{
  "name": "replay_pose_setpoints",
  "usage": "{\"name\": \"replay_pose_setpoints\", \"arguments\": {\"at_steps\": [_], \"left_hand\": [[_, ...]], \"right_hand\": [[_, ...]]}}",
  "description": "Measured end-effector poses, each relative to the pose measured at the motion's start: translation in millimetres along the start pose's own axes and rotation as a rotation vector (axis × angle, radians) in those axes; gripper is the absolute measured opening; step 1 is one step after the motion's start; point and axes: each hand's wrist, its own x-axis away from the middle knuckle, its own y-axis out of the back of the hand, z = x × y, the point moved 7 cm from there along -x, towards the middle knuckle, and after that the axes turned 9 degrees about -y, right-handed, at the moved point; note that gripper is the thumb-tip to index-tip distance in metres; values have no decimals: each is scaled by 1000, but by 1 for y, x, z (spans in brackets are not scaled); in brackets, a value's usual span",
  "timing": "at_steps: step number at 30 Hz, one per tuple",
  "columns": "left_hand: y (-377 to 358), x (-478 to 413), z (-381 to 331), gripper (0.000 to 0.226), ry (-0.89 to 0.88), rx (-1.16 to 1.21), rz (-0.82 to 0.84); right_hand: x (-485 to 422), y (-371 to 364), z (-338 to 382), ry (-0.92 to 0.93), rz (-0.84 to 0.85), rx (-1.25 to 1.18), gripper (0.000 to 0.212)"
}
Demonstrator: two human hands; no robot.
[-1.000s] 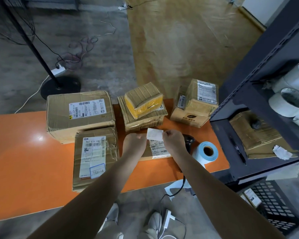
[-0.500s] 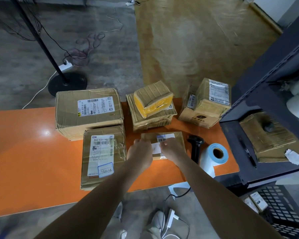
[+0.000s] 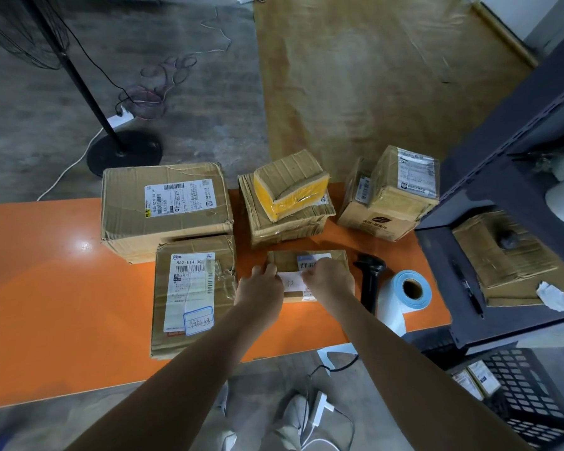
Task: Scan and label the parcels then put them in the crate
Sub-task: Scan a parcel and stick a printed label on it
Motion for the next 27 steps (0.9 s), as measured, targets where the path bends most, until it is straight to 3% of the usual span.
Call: {"name": "replay_pose_setpoints", "arguments": {"at_steps": [4, 7, 11, 15, 20, 23, 27], "left_hand": [[-4, -2, 4, 58, 27, 176, -42], [-8, -4, 4, 66, 6, 225, -60], [-9, -7, 3, 59, 21, 253, -89], [-8, -8, 6, 38, 120, 418, -148], [-12, -12, 6, 70, 224, 540, -185], [-19, -16, 15, 57, 299, 588, -127], [-31, -20, 22, 30, 331, 744, -29]], "right_hand": [[-6, -2, -9, -36, 4, -61, 49], [-6, -6, -9, -49, 11, -38, 52], [-5, -5, -8, -67, 10, -22, 49], [1, -2, -17, -13, 29, -91, 52], [12, 11, -25, 5, -53, 5, 77], [15, 13, -23, 15, -91, 49, 89], [12, 12, -25, -10, -111, -64, 105]]}}
